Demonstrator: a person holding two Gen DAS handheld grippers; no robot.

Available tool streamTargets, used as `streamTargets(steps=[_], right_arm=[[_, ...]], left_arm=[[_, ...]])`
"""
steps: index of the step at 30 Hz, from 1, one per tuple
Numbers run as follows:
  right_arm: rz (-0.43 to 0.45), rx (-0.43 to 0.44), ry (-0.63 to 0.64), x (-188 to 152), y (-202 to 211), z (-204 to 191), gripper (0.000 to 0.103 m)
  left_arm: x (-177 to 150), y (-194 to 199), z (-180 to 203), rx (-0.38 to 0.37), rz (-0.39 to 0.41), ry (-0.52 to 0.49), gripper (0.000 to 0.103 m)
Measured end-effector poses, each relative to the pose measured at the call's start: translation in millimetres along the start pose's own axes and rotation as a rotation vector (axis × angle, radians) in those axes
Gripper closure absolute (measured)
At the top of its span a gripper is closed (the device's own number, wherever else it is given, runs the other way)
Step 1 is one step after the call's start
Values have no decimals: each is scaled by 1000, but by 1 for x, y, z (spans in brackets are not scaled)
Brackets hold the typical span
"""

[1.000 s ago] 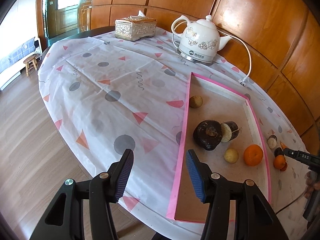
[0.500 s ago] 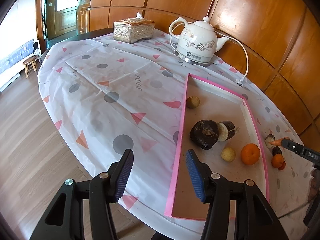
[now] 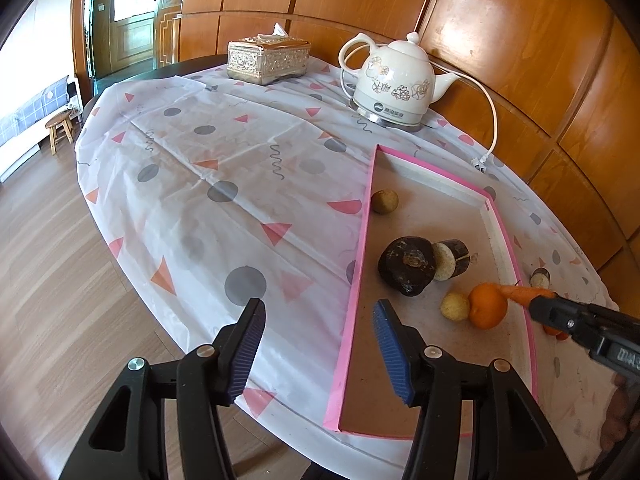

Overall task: Organize fruits
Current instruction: 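Carry the carrot into the pink tray and open the right tool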

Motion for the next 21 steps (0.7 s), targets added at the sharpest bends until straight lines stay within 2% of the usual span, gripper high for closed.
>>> streamTargets(steps=[5, 8, 17, 21], right_arm=[[-28, 73, 16, 0, -12, -20, 80], [-42, 78, 12, -2, -19, -27, 72], [-35, 16, 10, -15, -10, -17, 72], [-10, -31, 25, -20, 1, -13, 71]], left_arm=[[-1, -2, -2, 4, -4, 4, 45], [-1, -2, -3, 4, -3, 6, 45], [-1, 1, 6, 2, 10, -27, 45], [-1, 6, 13, -1, 31, -54, 41]])
Point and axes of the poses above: each gripper's, at about its wrist camera, not at the fingertips, and y roughly against the way its jaws point, z to its right, x to its top, the point moved 1 cm from there along -y, roughly the way its jaws point, and after that the axes turned 6 degrees about -x, right-handed, at the moved point
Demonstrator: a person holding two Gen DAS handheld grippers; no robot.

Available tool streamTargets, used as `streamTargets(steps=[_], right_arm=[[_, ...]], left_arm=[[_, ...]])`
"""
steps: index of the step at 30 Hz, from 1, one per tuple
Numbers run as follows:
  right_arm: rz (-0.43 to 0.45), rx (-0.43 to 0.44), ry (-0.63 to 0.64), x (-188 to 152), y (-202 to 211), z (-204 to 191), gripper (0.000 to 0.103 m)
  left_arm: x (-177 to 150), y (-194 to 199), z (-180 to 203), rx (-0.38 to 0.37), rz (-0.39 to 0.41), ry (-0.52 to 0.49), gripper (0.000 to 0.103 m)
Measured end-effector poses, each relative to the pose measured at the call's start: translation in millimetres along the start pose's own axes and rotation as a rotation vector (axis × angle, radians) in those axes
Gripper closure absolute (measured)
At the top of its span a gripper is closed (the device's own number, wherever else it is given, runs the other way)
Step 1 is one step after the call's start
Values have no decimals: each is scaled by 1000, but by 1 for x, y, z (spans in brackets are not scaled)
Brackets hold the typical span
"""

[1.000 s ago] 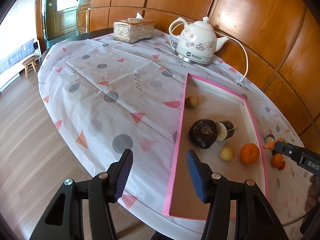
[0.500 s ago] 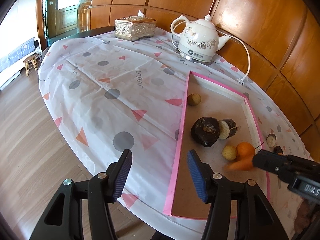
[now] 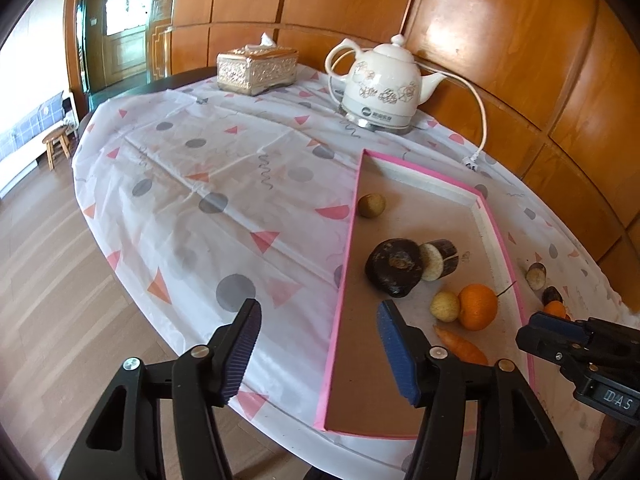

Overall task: Organize fruits
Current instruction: 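Carry the carrot into the pink tray and open the right tool, then withdraw the right tool from the tray back over the cloth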

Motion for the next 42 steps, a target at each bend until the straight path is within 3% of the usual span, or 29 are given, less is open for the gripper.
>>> streamTargets(steps=[9, 17, 31, 42], right_arm=[[65, -121, 37, -11, 24, 15, 69], [181, -299, 39, -21, 54, 39, 70], [167, -372, -72, -45, 80, 107, 68], [122, -546, -243, -79, 114, 202, 67]], left_arm=[[3, 6, 20, -7, 18, -84, 41], [2, 6, 41, -20, 15, -155, 39], [2, 5, 76, -18, 30, -289, 28], [5, 1, 100, -58, 17, -349, 28]])
Point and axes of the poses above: each gripper's, at about its wrist camera, not at the fingertips, and y roughly against the way its jaws point, z to its right, x to its top, the point moved 1 cm from there along -y, roughly the way its jaws point, and after that the axes turned 6 degrees about -x, right-handed, at the moved point
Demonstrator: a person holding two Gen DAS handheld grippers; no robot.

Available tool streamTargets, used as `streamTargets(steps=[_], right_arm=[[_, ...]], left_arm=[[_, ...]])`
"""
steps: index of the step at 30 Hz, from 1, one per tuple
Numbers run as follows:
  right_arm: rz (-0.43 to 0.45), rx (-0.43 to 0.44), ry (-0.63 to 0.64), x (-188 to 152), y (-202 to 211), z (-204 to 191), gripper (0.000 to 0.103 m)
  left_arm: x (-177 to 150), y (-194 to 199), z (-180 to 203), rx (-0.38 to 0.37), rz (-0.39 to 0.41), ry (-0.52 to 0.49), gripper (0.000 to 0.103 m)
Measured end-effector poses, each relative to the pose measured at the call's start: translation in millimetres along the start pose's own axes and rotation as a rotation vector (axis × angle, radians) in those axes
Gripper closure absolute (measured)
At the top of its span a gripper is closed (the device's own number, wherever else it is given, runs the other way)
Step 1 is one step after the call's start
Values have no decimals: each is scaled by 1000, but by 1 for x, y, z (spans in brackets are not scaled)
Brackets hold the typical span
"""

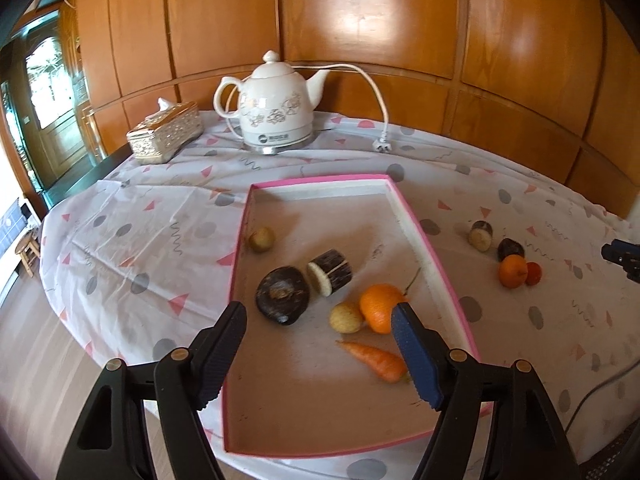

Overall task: Organize fruits
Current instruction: 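Withdraw the right tool from the tray back over the cloth, then reach the left tool toward the orange lying on the cloth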

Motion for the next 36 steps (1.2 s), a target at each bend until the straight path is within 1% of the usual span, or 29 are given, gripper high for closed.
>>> streamTargets(steps=[7, 10, 15, 26, 31, 36], right_arm=[[-55, -118, -115, -12, -9, 66, 67], [-73, -142, -163, -18, -11, 87, 67], [-114, -180, -243, -28, -17, 118, 67], [-223, -256, -484, -57, -32, 174, 67], [-255, -323, -587, -69, -32, 198, 67], [-281, -356, -760, -91, -30, 228, 67]], left_arm=[[12, -6, 22, -47, 1, -18, 28], [15, -9, 33, -65, -5, -42, 28], [18, -14, 53, -95, -13, -78, 28], [27, -28, 96, -151, -34, -152, 28], [28, -36, 116, -178, -51, -183, 28], [28, -49, 136, -209, -76, -208, 28]])
Point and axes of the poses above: each gripper's, at about its wrist camera, not at the fingertips, and y roughly against the way its jaws point, z to its right, x to its top, the point moved 1 cm from there along -y, roughly the way its jaws point, and after that the axes turned 6 degrees about -x, right-handed, at the moved point
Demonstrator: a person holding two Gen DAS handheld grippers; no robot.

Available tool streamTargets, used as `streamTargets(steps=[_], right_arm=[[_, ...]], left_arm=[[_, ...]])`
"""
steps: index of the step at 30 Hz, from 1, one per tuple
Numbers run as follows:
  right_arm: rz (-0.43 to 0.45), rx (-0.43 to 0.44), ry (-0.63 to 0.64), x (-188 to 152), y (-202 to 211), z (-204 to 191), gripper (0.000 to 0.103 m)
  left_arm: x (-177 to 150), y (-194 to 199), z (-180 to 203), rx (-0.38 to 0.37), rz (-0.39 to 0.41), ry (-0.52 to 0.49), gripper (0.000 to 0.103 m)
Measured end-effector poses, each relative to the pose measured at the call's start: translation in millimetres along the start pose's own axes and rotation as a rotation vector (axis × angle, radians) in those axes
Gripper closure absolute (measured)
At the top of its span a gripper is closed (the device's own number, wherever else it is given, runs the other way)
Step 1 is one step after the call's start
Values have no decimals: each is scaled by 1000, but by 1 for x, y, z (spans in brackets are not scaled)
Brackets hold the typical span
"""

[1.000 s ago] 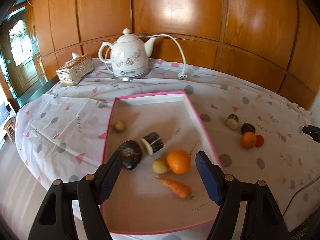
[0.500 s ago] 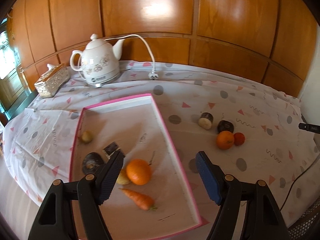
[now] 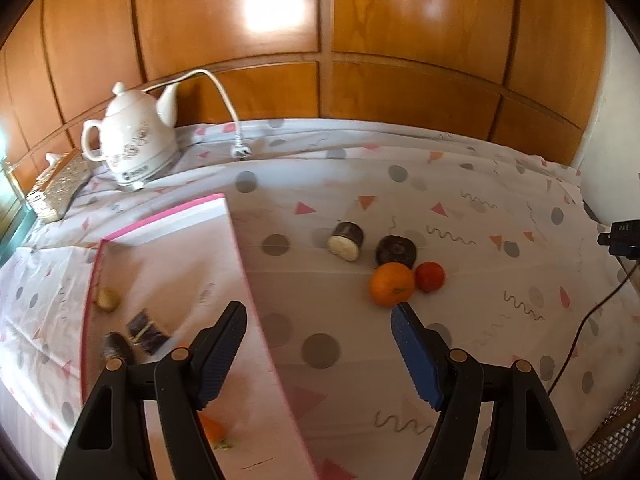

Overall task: Organize fruits
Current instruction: 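Reach the left tool toward the orange lying on the cloth, then close the left tool on the orange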

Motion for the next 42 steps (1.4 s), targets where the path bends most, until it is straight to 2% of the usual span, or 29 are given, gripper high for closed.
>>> streamTargets(steps=[14, 20, 25, 31, 34, 42], right_arm=[[-58, 13, -339, 7, -9, 61, 67], [-63, 18, -342, 8, -11, 59, 67], [-71, 26, -345, 9, -14, 60, 67], [-78, 33, -335, 10, -17, 59, 67], [-76, 30, -335, 10, -18, 59, 67], [-77, 24, -326, 10, -19, 58, 67]], left_arm=[[14, -48, 29, -92, -74, -11, 33], [21, -70, 33, -128, -103, 8, 33], [25, -87, 34, -158, -121, 29, 37], [27, -107, 35, -187, -151, 41, 53], [30, -111, 35, -185, -134, 38, 67], [32, -112, 30, -207, -128, 58, 69]])
Point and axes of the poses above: each gripper's, at about its wrist camera, not at the fingertips, and y roughly against the way its jaws point, z to its right, x to its top, the point moved 1 cm from there along -y, roughly the way its jaws point, and after that the axes turned 6 degrees about -x, right-handed, at the moved point
